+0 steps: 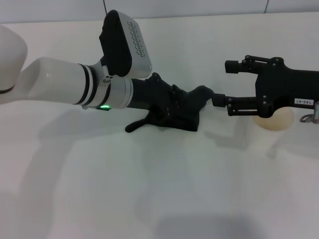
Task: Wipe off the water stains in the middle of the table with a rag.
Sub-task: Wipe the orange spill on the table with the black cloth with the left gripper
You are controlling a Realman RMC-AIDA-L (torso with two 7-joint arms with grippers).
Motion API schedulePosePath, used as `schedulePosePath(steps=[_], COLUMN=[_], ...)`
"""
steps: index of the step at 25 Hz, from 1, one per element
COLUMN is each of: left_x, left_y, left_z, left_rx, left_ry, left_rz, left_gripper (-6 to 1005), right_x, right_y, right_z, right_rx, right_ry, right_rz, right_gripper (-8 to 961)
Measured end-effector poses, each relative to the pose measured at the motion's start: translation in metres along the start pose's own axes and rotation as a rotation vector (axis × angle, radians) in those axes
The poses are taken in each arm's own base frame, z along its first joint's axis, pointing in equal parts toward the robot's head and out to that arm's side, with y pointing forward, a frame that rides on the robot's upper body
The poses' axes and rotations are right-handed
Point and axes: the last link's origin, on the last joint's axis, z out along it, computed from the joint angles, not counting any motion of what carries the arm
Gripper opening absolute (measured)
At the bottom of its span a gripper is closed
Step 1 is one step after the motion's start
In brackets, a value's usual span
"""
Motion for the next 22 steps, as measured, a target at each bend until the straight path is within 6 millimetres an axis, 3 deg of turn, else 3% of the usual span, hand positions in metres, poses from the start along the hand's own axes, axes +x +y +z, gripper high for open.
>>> schedulePosePath(steps=[22], left_x=[0.005], left_y=[0.031], left_z=[0.006], left_rx=[-0.161], left_ry=[0.008], left_rz=[0.016], left_gripper=[55], right_x=[0.0], right_y=[0.001], right_z=[0.001], right_rx=[-0.004], right_ry=[0.001], right_rz=[-0.001], right_gripper=[825])
